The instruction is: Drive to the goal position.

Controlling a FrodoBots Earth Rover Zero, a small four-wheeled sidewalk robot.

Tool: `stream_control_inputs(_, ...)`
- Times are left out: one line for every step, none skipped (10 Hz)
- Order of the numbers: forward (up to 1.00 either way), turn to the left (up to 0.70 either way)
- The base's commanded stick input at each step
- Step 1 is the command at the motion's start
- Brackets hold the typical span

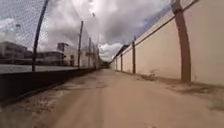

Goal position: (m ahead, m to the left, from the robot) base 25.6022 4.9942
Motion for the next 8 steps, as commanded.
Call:
stream_control_inputs(0.60, 0.00)
stream_control_inputs(0.60, 0.00)
stream_control_inputs(0.60, 0.00)
stream_control_inputs(0.60, 0.00)
stream_control_inputs(0.60, 0.00)
stream_control_inputs(0.60, 0.00)
stream_control_inputs(0.60, 0.00)
stream_control_inputs(0.60, 0.00)
